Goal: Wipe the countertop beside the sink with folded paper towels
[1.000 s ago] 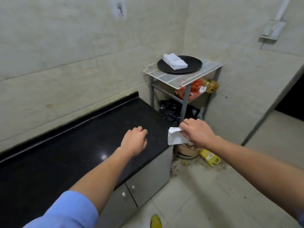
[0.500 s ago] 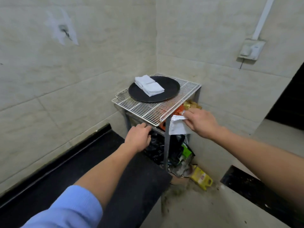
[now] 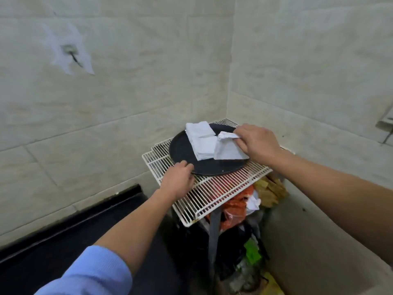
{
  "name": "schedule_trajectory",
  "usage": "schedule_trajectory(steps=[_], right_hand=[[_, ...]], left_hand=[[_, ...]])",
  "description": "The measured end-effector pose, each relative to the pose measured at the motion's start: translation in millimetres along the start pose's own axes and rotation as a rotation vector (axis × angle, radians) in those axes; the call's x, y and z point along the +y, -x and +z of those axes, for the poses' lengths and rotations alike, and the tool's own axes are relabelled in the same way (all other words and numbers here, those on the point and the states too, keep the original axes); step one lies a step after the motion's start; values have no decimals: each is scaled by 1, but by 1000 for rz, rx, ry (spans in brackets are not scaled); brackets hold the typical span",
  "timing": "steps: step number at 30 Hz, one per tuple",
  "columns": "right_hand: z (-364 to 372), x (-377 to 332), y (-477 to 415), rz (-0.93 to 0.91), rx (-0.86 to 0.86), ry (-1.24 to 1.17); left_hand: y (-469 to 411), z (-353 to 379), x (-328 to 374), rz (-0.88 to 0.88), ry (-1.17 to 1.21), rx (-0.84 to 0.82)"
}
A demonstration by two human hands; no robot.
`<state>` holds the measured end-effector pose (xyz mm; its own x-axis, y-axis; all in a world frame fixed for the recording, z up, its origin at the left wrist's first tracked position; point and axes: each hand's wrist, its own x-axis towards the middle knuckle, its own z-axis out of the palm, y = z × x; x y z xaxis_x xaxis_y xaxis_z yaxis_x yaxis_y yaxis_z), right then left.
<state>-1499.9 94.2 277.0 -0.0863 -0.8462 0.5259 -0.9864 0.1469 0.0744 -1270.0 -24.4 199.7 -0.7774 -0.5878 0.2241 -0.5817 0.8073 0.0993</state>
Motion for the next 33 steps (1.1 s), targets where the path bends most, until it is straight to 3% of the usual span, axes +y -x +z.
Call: schedule_trajectory(steps=[11,18,26,33], right_hand=[[75,56,-135,-104,-50,-169],[119,55,-180,-101,-105,-206],[178,60,-235,-48,-365,-237],[239,59,-260,11,-476,-328]], left_hand=[[-67,19,-2,-300,0,-55],[-101,23,-31,-300,-20,-67],[-143,33,-70,-291,15,-49],[-164,51,-90,-284,78,-20]])
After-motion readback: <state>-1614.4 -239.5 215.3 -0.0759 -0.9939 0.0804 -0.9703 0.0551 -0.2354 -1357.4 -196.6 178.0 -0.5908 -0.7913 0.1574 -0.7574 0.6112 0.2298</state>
